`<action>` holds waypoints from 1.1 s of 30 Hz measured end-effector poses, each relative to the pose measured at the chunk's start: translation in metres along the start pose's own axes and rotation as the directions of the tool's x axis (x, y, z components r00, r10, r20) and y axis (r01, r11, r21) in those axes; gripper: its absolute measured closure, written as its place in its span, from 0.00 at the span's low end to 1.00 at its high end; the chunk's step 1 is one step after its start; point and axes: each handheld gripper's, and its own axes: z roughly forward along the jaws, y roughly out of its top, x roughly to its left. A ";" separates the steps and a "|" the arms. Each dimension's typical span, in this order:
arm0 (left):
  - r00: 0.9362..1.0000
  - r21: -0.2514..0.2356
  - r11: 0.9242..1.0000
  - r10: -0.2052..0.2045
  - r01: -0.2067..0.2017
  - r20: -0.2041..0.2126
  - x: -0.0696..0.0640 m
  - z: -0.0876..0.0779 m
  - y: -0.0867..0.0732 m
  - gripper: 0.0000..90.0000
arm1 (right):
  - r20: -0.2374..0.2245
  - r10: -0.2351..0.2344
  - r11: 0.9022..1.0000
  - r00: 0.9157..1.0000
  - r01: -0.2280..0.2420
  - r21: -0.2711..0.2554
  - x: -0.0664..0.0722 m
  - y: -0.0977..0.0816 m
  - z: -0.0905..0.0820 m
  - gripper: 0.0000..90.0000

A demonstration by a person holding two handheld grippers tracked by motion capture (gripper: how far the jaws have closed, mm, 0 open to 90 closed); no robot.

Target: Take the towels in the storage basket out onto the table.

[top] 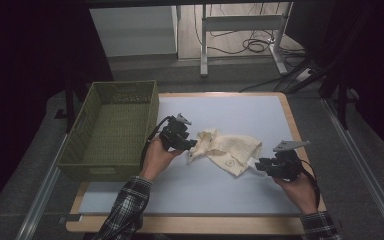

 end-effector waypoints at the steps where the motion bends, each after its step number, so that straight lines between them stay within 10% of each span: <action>1: 1.000 -0.002 1.000 0.002 -0.002 0.013 -0.001 0.000 0.000 0.59 | -0.015 -0.001 1.000 1.000 0.001 -0.004 0.003 0.002 0.002 0.78; 10: 0.996 0.024 1.000 0.016 -0.018 0.090 -0.015 0.040 0.005 0.54 | -0.041 -0.031 1.000 0.999 0.031 -0.003 0.011 0.023 0.037 0.73; 15: 0.998 0.046 0.998 0.031 -0.033 0.046 -0.018 0.061 0.006 0.51 | -0.009 -0.037 0.999 0.999 0.037 0.029 0.007 0.025 0.058 0.69; 20: 1.000 0.084 0.996 0.026 -0.028 0.016 -0.013 0.074 0.003 0.80 | 0.070 -0.077 0.993 0.995 0.071 0.093 0.008 0.020 0.075 0.87; 33: 0.999 -0.007 1.000 0.006 -0.006 -0.036 -0.001 0.021 0.019 0.97 | 0.108 -0.078 0.996 0.991 0.081 -0.021 0.001 0.031 0.012 0.97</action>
